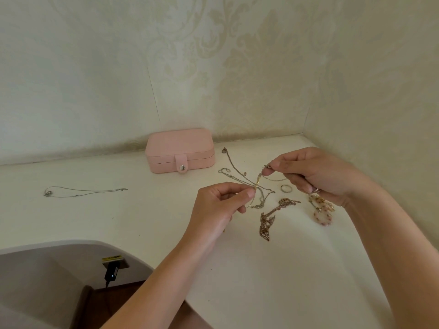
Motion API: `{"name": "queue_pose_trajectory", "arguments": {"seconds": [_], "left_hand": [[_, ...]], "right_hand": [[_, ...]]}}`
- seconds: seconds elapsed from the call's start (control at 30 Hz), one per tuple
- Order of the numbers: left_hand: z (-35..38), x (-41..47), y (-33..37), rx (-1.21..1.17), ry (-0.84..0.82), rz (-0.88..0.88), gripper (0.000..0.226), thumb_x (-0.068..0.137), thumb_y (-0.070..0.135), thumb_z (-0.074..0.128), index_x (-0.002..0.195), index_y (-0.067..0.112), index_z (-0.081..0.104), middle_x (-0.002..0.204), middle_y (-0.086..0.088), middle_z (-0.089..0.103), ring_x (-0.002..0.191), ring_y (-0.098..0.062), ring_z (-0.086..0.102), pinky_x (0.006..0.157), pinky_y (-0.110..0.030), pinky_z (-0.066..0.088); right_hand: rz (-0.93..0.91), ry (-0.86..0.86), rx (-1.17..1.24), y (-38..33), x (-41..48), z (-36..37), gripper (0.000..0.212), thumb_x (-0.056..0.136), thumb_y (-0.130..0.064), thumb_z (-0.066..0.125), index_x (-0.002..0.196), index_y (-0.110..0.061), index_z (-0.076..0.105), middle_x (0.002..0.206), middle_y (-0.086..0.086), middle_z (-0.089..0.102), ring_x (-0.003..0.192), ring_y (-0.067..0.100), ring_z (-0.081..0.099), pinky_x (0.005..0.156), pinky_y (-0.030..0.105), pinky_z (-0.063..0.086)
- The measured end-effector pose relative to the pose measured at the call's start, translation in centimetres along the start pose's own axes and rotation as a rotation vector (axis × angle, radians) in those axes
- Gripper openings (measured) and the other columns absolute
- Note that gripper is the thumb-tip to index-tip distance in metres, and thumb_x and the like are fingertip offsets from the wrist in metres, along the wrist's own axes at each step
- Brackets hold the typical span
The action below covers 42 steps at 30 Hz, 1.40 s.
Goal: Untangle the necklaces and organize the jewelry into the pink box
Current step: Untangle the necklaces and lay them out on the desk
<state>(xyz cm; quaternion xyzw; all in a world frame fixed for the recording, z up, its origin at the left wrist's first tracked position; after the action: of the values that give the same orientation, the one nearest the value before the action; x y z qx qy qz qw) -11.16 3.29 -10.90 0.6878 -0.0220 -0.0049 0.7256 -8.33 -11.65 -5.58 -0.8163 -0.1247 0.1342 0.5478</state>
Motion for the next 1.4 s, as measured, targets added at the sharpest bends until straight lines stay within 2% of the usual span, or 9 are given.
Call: {"name": "queue_pose_trajectory", "arguments": {"seconds": [0.17, 0.37, 0.47, 0.57, 0.8, 0.93, 1.07, 1.27, 1.4], "left_hand": [[0.1, -0.2, 0.3, 0.004, 0.0, 0.011, 0.007, 0.082, 0.014, 0.069, 0.075, 0.015, 0.071, 0.05, 0.008, 0.051, 0.045, -0.003, 0.037, 0.045, -0.017, 0.025], [0.0, 0.0, 0.7, -0.009, -0.017, 0.045, 0.012, 0.078, 0.021, 0.064, 0.068, 0.021, 0.058, 0.053, 0.014, 0.037, 0.051, -0.007, 0.026, 0.048, -0.02, 0.022], [0.0, -0.1, 1.1, -0.087, -0.022, 0.039, 0.005, 0.07, 0.027, 0.06, 0.065, 0.027, 0.06, 0.073, -0.007, 0.033, 0.059, -0.012, 0.022, 0.047, -0.019, 0.021], [0.4, -0.1, 0.7, -0.172, -0.053, -0.004, 0.008, 0.061, 0.035, 0.065, 0.066, 0.029, 0.066, 0.088, -0.005, 0.038, 0.057, -0.01, 0.025, 0.053, -0.029, 0.013], [0.5, 0.5, 0.2, -0.681, -0.116, -0.093, 0.005, 0.067, 0.018, 0.06, 0.072, 0.016, 0.058, 0.07, 0.003, 0.057, 0.046, -0.004, 0.032, 0.036, -0.014, 0.02], [1.2, 0.4, 0.1, -0.801, -0.248, -0.14, 0.024, 0.056, 0.02, 0.079, 0.069, 0.017, 0.061, 0.047, 0.01, 0.037, 0.039, -0.003, 0.029, 0.033, -0.015, 0.019], [2.7, -0.6, 0.0, -0.595, -0.379, -0.203, 0.009, 0.073, 0.024, 0.069, 0.066, 0.019, 0.069, 0.034, 0.011, 0.031, 0.033, 0.0, 0.025, 0.033, -0.014, 0.016], [4.5, -2.2, -1.2, -0.219, -0.544, -0.263, 0.018, 0.083, 0.025, 0.061, 0.078, 0.015, 0.075, 0.034, 0.007, 0.036, 0.032, -0.003, 0.024, 0.038, -0.018, 0.015], [4.3, -2.1, -0.7, -0.086, -0.549, -0.197, 0.019, 0.08, 0.022, 0.07, 0.094, 0.01, 0.074, 0.034, 0.008, 0.042, 0.031, -0.003, 0.024, 0.039, -0.014, 0.02]], "right_hand": [[0.013, -0.001, -0.005, 0.1, 0.2, 0.5, 0.025, 0.097, -0.018, 0.048, 0.085, -0.004, 0.066, 0.059, -0.001, 0.059, 0.044, 0.008, 0.033, 0.043, 0.016, 0.026], [0.014, 0.046, 0.006, 1.1, 0.8, 0.4, 0.031, 0.097, -0.029, 0.048, 0.072, -0.016, 0.061, 0.074, 0.011, 0.045, 0.066, 0.023, 0.032, 0.062, 0.029, 0.028], [-0.025, 0.063, 0.241, 0.6, 0.9, 0.0, 0.028, 0.09, -0.03, 0.054, 0.065, -0.016, 0.057, 0.075, 0.008, 0.048, 0.056, 0.012, 0.032, 0.055, 0.025, 0.027], [-0.005, 0.095, 0.508, 0.7, 0.9, -0.5, 0.026, 0.08, -0.032, 0.058, 0.058, -0.019, 0.051, 0.061, -0.003, 0.047, 0.044, 0.006, 0.025, 0.044, 0.017, 0.025], [0.079, -0.01, 0.659, 1.9, 1.2, 1.3, 0.025, 0.076, -0.039, 0.064, 0.061, -0.02, 0.059, 0.036, -0.01, 0.025, 0.033, 0.003, 0.019, 0.038, 0.018, 0.013], [0.007, -0.132, 0.677, 1.4, 1.4, 2.6, 0.032, 0.054, -0.043, 0.086, 0.062, -0.019, 0.066, 0.054, -0.005, 0.05, 0.043, 0.004, 0.035, 0.043, 0.014, 0.032], [-0.039, -0.163, 0.689, 1.0, 1.6, 2.6, 0.037, 0.047, -0.044, 0.09, 0.061, -0.017, 0.07, 0.078, -0.002, 0.063, 0.065, 0.008, 0.05, 0.063, 0.018, 0.043], [-0.076, -0.073, 0.548, 0.4, 1.2, 1.2, 0.028, 0.062, -0.042, 0.08, 0.064, -0.015, 0.072, 0.05, -0.002, 0.042, 0.06, 0.012, 0.05, 0.072, 0.022, 0.046], [-0.063, -0.06, 0.577, -0.4, 0.7, 1.6, 0.025, 0.079, -0.029, 0.06, 0.064, -0.012, 0.069, 0.043, -0.006, 0.023, 0.042, 0.008, 0.031, 0.051, 0.019, 0.044]]}}
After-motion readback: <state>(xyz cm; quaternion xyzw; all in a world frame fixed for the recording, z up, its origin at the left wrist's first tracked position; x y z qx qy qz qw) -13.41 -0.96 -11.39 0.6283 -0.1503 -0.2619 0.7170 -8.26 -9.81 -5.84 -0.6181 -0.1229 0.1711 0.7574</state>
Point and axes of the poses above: each hand's wrist, its own x-axis towards the middle knuckle, its own z-axis out of the palm, y = z × x, the point moved 10 cm from there along x, towards the middle knuckle
